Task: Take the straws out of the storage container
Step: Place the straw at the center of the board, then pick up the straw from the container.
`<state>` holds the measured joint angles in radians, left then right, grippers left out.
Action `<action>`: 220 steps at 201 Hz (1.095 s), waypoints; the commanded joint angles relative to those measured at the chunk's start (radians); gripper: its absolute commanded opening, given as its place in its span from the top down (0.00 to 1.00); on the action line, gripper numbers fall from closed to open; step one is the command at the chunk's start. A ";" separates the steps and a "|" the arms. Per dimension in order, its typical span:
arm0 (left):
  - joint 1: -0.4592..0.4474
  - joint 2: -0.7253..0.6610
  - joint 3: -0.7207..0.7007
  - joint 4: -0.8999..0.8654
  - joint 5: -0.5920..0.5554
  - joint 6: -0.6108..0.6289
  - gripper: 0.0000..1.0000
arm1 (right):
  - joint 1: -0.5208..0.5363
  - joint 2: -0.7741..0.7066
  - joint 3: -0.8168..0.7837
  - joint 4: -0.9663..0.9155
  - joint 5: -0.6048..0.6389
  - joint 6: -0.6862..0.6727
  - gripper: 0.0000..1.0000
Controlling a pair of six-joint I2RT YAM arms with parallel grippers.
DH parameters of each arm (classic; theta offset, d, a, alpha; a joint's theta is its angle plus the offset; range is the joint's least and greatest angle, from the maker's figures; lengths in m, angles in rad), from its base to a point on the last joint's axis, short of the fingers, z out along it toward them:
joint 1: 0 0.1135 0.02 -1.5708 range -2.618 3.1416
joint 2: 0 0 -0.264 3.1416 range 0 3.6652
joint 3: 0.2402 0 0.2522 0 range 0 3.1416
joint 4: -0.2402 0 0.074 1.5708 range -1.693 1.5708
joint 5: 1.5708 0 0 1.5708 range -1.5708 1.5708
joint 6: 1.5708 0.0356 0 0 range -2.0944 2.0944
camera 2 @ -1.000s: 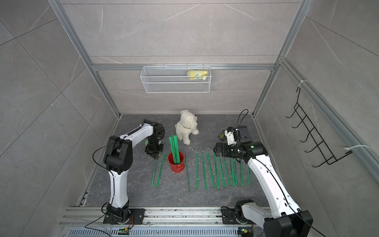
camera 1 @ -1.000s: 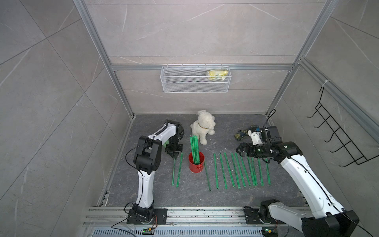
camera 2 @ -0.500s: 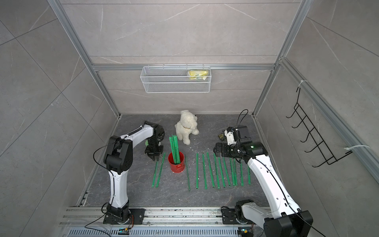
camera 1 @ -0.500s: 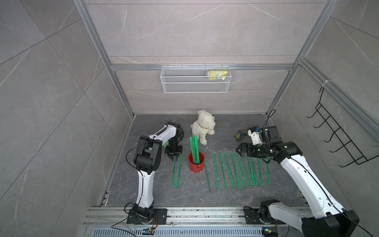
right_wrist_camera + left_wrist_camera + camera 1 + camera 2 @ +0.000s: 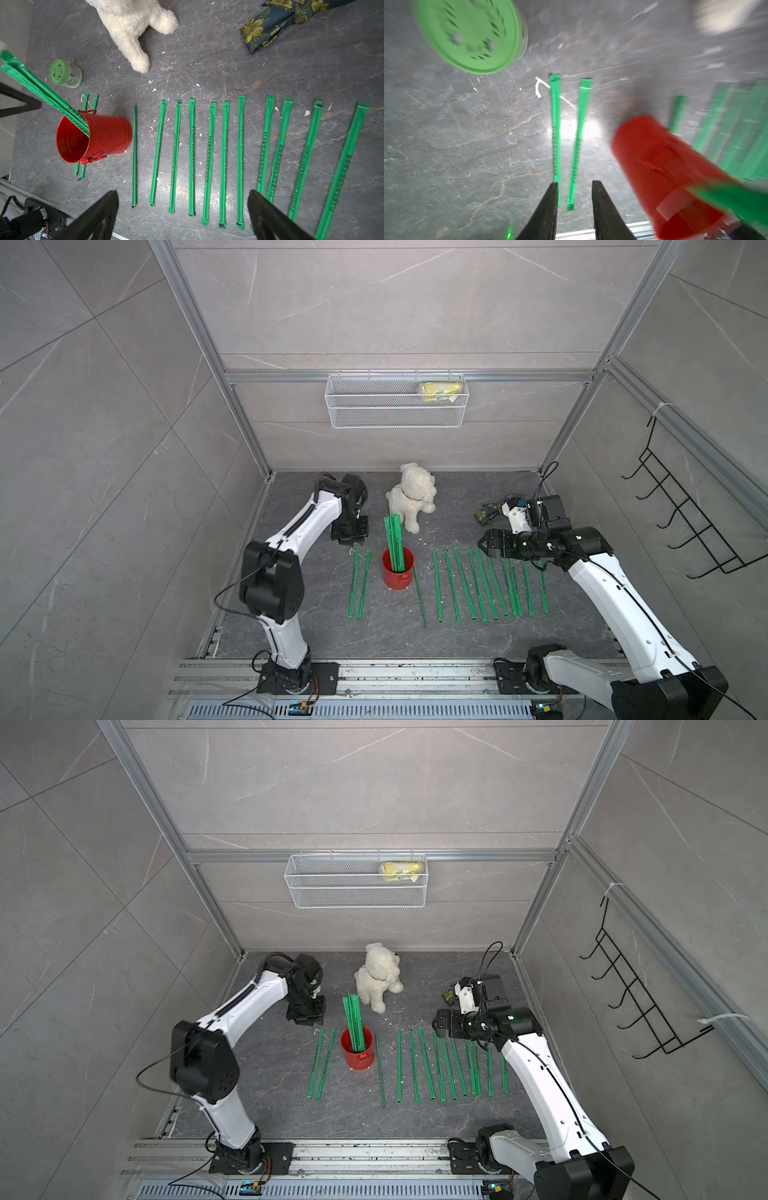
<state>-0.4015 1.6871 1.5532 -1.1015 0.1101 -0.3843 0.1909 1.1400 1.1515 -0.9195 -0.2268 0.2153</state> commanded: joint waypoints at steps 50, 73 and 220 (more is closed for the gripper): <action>-0.030 -0.252 -0.157 0.244 0.138 -0.047 0.62 | 0.011 0.018 0.036 0.019 -0.022 0.022 0.00; -0.047 -0.233 -0.172 0.276 0.145 -0.050 0.62 | 0.012 0.020 0.034 0.017 -0.021 0.019 0.00; -0.100 -0.066 -0.131 0.365 0.174 -0.064 0.68 | 0.013 0.035 0.030 0.011 -0.008 0.015 0.00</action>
<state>-0.4953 1.6165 1.3746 -0.7559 0.2497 -0.4397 0.1963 1.1664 1.1584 -0.9073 -0.2359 0.2173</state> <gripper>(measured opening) 0.324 0.993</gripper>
